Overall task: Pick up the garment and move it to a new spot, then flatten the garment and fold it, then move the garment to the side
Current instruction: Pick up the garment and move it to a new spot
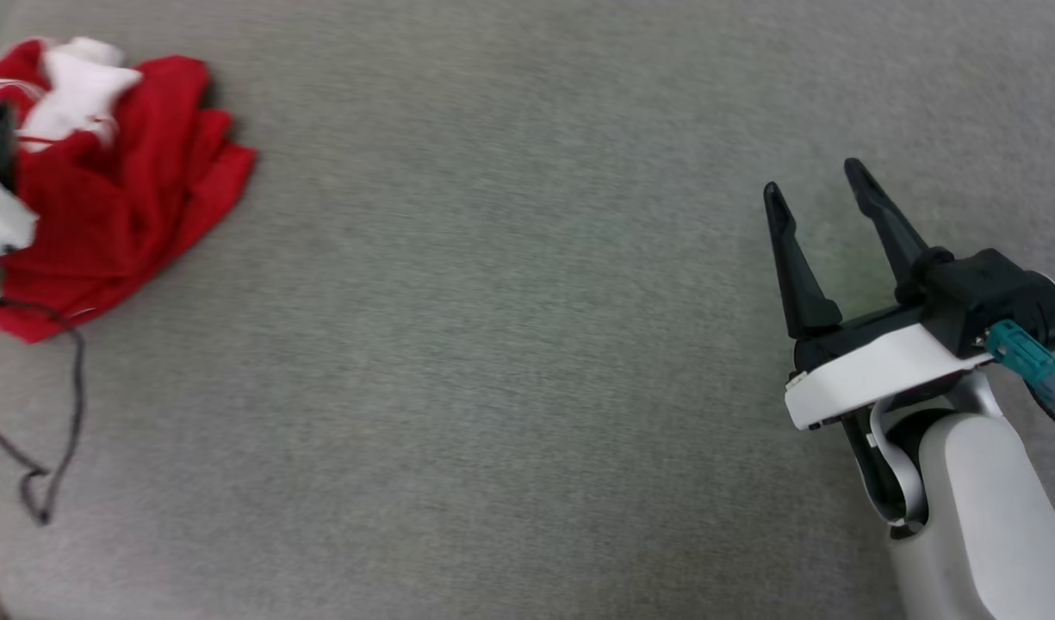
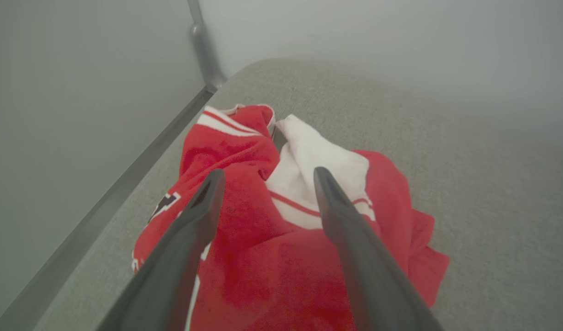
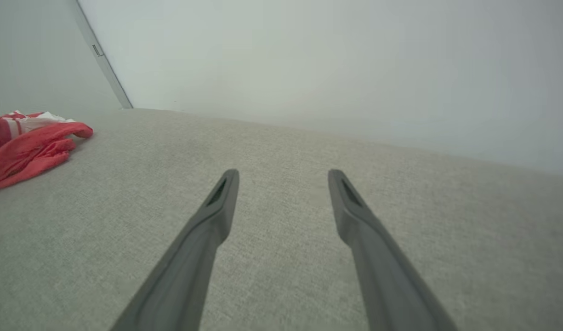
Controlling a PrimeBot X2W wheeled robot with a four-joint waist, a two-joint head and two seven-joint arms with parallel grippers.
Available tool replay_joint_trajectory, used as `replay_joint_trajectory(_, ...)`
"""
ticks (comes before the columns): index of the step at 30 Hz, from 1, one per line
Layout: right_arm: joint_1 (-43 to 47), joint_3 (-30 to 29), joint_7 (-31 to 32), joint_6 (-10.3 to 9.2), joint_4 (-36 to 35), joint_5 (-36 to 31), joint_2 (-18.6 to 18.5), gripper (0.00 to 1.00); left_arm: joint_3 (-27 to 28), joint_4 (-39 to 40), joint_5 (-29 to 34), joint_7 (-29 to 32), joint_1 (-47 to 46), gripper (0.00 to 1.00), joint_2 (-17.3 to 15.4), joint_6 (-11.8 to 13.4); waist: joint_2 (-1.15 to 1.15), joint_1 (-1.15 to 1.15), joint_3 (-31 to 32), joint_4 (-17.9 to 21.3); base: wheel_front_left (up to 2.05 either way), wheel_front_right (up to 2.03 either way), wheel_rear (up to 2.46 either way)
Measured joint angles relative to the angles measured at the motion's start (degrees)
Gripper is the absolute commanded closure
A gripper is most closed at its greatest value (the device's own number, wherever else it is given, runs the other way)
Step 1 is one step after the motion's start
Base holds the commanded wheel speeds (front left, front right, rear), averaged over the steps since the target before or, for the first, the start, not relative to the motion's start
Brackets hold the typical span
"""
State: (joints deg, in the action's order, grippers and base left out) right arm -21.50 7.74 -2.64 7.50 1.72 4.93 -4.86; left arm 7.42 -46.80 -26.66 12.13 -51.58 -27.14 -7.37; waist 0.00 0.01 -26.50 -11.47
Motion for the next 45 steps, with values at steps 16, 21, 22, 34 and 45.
replay_joint_trajectory(16,-2.8,0.6,-3.4,0.00,4.9,0.8,0.9,0.00,0.1,-4.5,-8.7,27.3,0.5,1.00,-6.5,3.5,0.00,-0.01,-5.2,7.3,0.00,0.00,0.00)
replay_joint_trajectory(21,-2.5,0.4,-3.4,0.00,5.6,0.7,0.8,0.00,-1.5,-1.3,-6.1,21.0,2.4,1.00,-4.7,4.9,0.00,-0.01,-2.7,6.6,0.00,0.00,0.00)
replay_joint_trajectory(22,-2.3,0.4,-3.4,0.00,5.8,0.7,0.9,0.00,-1.6,-0.7,-5.8,19.3,2.5,1.00,-4.4,4.9,0.00,-0.01,-2.0,6.4,0.00,0.00,0.00)
replay_joint_trajectory(34,4.9,-3.3,-2.0,0.01,5.7,1.2,1.3,0.00,-6.1,4.9,2.7,-11.6,0.6,1.00,-2.4,4.9,0.00,-0.02,12.1,3.0,0.00,0.00,0.00)
replay_joint_trajectory(45,11.5,-6.1,0.7,0.01,3.1,1.6,1.9,0.00,-14.5,9.9,6.1,-23.0,0.5,1.00,7.9,3.3,0.00,-0.03,21.2,6.4,0.00,0.00,0.00)
